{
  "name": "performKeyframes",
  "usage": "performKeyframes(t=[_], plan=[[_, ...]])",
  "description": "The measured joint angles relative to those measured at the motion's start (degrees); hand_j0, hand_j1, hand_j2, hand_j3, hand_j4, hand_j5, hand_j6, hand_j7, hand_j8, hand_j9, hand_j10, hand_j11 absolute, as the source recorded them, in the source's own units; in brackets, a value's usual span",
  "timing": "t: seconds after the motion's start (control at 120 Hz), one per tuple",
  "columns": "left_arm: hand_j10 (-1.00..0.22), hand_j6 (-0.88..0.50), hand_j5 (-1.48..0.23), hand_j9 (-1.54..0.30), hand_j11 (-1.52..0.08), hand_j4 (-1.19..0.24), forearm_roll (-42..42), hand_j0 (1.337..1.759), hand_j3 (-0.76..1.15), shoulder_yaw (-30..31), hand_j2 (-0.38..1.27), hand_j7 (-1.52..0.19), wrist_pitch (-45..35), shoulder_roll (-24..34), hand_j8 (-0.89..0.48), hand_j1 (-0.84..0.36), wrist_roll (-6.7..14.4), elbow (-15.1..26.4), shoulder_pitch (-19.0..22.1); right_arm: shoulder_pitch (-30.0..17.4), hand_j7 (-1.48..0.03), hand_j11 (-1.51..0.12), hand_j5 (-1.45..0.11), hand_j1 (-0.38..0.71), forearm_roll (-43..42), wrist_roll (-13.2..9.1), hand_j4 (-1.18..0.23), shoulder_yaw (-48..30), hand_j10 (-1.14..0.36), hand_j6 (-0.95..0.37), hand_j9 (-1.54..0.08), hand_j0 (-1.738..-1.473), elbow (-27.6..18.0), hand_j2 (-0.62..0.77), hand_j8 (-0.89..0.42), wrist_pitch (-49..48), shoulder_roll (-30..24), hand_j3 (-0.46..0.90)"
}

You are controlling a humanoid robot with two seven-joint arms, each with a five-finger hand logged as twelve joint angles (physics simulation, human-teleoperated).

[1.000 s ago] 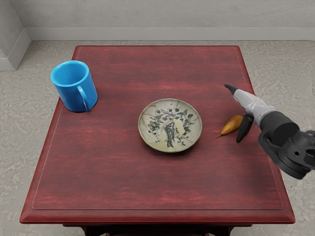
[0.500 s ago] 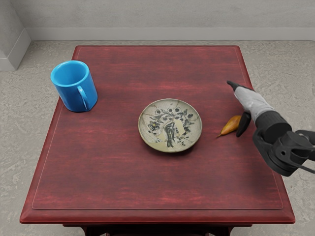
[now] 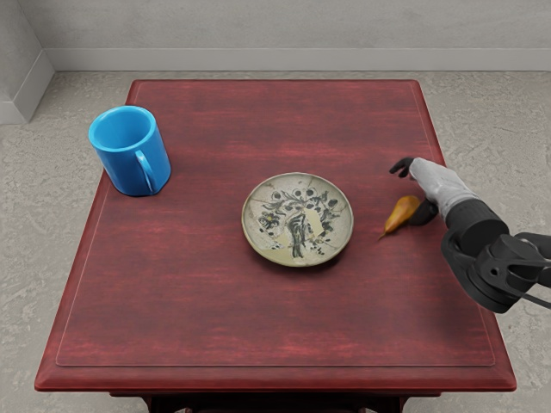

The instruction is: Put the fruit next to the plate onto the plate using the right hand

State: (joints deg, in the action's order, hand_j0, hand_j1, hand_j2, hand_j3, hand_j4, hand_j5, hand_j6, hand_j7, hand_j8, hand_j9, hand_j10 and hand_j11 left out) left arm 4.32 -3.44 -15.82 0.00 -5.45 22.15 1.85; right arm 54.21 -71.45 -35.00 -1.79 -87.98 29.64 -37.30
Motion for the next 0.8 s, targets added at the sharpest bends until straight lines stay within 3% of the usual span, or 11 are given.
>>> performKeyframes(t=[0.342, 0.592, 0.8], plan=[[0.00, 0.00, 0.00, 0.00, 0.00, 0.00, 0.0, 1.658, 0.00, 0.0, 0.00, 0.00, 0.0, 0.0, 0.00, 0.35, 0.0, 0.0, -0.1, 0.3, -0.54, -0.54, -0.54, 0.15, 0.5, 0.0, -0.42, -0.1, -0.42, -0.42, -0.54, -1.658, -0.1, -0.09, -0.42, -0.5, 2.6, 0.00], [0.00, 0.00, 0.00, 0.00, 0.00, 0.00, 0.0, 1.658, 0.00, 0.0, 0.00, 0.00, 0.0, 0.0, 0.00, 0.35, 0.0, 0.0, -0.1, 0.0, -0.64, -0.64, -0.62, 0.24, 1.9, 0.0, -0.52, -0.1, -0.49, -0.49, -0.64, -1.658, -0.1, -0.09, -0.37, -0.4, 2.9, 0.00], [0.00, 0.00, 0.00, 0.00, 0.00, 0.00, 0.0, 1.658, 0.00, 0.0, 0.00, 0.00, 0.0, 0.0, 0.00, 0.35, 0.0, 0.0, -0.1, 0.0, -0.75, -0.73, -0.68, 0.37, 4.0, 0.0, -0.63, -0.3, -0.47, -0.47, -0.71, -1.654, -0.1, 0.12, -0.33, -0.4, 2.9, 0.00]])
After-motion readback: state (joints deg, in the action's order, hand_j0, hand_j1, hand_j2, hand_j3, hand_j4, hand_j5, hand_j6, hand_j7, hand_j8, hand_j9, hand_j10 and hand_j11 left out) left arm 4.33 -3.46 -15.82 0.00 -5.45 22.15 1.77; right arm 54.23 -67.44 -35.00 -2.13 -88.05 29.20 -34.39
